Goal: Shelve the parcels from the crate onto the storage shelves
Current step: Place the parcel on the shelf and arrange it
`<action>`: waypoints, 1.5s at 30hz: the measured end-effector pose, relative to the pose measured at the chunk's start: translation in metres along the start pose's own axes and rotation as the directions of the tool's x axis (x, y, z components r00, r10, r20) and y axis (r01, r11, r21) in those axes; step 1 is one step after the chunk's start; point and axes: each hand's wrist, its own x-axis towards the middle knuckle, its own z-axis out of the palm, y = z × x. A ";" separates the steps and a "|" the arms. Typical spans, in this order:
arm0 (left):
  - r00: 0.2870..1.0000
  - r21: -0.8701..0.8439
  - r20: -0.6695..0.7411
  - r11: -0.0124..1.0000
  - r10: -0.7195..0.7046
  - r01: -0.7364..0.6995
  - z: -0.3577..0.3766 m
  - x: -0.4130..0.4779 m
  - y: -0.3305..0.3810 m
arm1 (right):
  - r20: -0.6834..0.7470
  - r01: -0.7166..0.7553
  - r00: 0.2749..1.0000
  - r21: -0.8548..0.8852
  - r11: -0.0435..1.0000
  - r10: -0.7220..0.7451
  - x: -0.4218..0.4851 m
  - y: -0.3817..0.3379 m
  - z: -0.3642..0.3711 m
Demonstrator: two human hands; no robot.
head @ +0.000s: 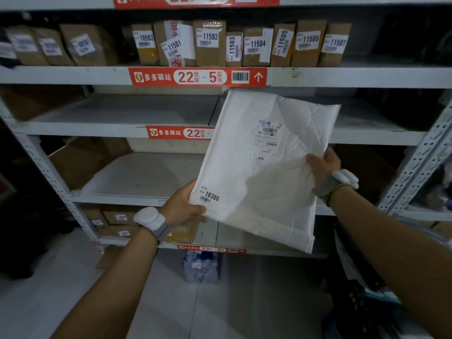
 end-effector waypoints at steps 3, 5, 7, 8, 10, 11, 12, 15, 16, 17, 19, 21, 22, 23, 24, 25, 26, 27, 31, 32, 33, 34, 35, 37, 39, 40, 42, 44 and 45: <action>1.000 -0.058 -0.005 0.998 -0.017 0.017 0.002 0.000 -0.005 | -0.006 0.011 1.000 -0.013 1.000 -0.011 -0.001 -0.001 0.001; 0.999 -0.067 -0.032 0.998 -0.013 0.011 0.002 0.000 -0.007 | -0.005 0.004 1.000 -0.004 1.000 -0.004 -0.003 -0.001 0.004; 0.994 -0.056 -0.104 0.998 0.023 -0.029 -0.005 0.001 -0.014 | -0.006 -0.028 1.000 0.027 0.999 0.028 -0.008 0.001 0.007; 0.984 -0.066 -0.174 0.996 0.043 -0.056 -0.009 0.000 -0.018 | -0.006 -0.054 0.998 0.063 0.997 0.055 -0.012 0.004 0.009; 0.943 -0.250 -0.330 0.961 0.032 -0.120 -0.021 -0.003 -0.026 | 0.026 -0.129 0.992 0.153 0.980 0.126 -0.026 0.012 0.019; 0.924 -0.383 -0.381 0.911 -0.008 -0.151 -0.025 -0.006 -0.030 | 0.058 -0.167 0.986 0.200 0.965 0.159 -0.035 0.017 0.026; 0.914 -0.477 -0.403 0.862 -0.043 -0.170 -0.029 -0.008 -0.032 | 0.085 -0.196 0.980 0.245 0.949 0.180 -0.044 0.023 0.036; 0.880 -0.486 -0.458 0.864 -0.123 -0.132 -0.034 -0.015 -0.036 | 0.127 -0.261 0.964 0.316 0.912 0.232 -0.076 0.033 0.066; 0.864 -0.458 -0.483 0.882 -0.144 -0.109 -0.039 -0.018 -0.040 | 0.133 -0.289 0.957 0.309 0.906 0.259 -0.088 0.036 0.076; 0.843 -0.438 -0.509 0.895 -0.172 -0.082 -0.046 -0.021 -0.045 | 0.144 -0.310 0.949 0.297 0.903 0.279 -0.100 0.041 0.085; 0.788 -0.426 -0.569 0.904 -0.234 -0.039 -0.066 -0.034 -0.057 | 0.185 -0.344 0.935 0.257 0.903 0.303 -0.120 0.055 0.101; 0.746 -0.412 -0.621 0.910 -0.241 -0.050 -0.092 -0.053 -0.073 | 0.257 -0.404 0.900 0.187 0.896 0.352 -0.137 0.075 0.118; 0.728 -0.391 -0.650 0.917 -0.219 -0.073 -0.103 -0.062 -0.084 | 0.290 -0.429 0.882 0.173 0.886 0.370 -0.145 0.084 0.127; 0.704 -0.377 -0.679 0.922 -0.209 -0.090 -0.112 -0.072 -0.095 | 0.321 -0.445 0.869 0.175 0.878 0.376 -0.153 0.092 0.135; 0.685 -0.374 -0.696 0.923 -0.214 -0.092 -0.119 -0.080 -0.103 | 0.343 -0.457 0.857 0.166 0.874 0.384 -0.160 0.101 0.144; 0.672 -0.375 -0.703 0.924 -0.232 -0.073 -0.126 -0.087 -0.111 | 0.356 -0.465 0.847 0.133 0.875 0.395 -0.166 0.111 0.153; 0.669 -0.368 -0.700 0.929 -0.247 -0.042 -0.130 -0.093 -0.116 | 0.366 -0.477 0.832 0.089 0.875 0.416 -0.171 0.118 0.161; 0.669 -0.356 -0.696 0.934 -0.260 -0.007 -0.133 -0.098 -0.119 | 0.370 -0.487 0.820 0.046 0.872 0.438 -0.174 0.124 0.167; 0.637 -0.327 -0.704 0.940 -0.313 0.099 -0.146 -0.104 -0.137 | 0.365 -0.544 0.771 -0.050 0.838 0.522 -0.173 0.136 0.190; 0.632 -0.311 -0.709 0.943 -0.313 0.119 -0.149 -0.102 -0.143 | 0.366 -0.551 0.764 -0.058 0.832 0.531 -0.170 0.138 0.197; 0.626 -0.301 -0.712 0.944 -0.316 0.134 -0.154 -0.099 -0.148 | 0.367 -0.551 0.763 -0.063 0.832 0.533 -0.167 0.140 0.204; 0.616 -0.302 -0.718 0.942 -0.325 0.145 -0.158 -0.094 -0.150 | 0.368 -0.547 0.763 -0.068 0.834 0.531 -0.163 0.143 0.212; 0.599 -0.301 -0.729 0.941 -0.332 0.155 -0.164 -0.088 -0.152 | 0.378 -0.542 0.762 -0.071 0.837 0.525 -0.158 0.145 0.222; 0.584 -0.310 -0.740 0.939 -0.335 0.146 -0.175 -0.075 -0.150 | 0.405 -0.548 0.750 -0.062 0.834 0.523 -0.148 0.147 0.243; 0.569 -0.333 -0.745 0.933 -0.348 0.135 -0.193 -0.060 -0.152 | 0.431 -0.548 0.737 -0.067 0.834 0.520 -0.133 0.147 0.272; 0.566 -0.343 -0.743 0.929 -0.357 0.135 -0.202 -0.053 -0.154 | 0.440 -0.545 0.734 -0.075 0.835 0.518 -0.126 0.146 0.285; 0.572 -0.367 -0.725 0.918 -0.383 0.150 -0.226 -0.037 -0.154 | 0.470 -0.541 0.712 -0.106 0.835 0.521 -0.112 0.143 0.317; 0.572 -0.395 -0.702 0.900 -0.424 0.183 -0.258 -0.014 -0.155 | 0.492 -0.523 0.700 -0.138 0.841 0.517 -0.095 0.145 0.357; 0.569 -0.401 -0.694 0.893 -0.441 0.203 -0.274 -0.005 -0.155 | 0.497 -0.509 0.700 -0.156 0.846 0.513 -0.087 0.147 0.374</action>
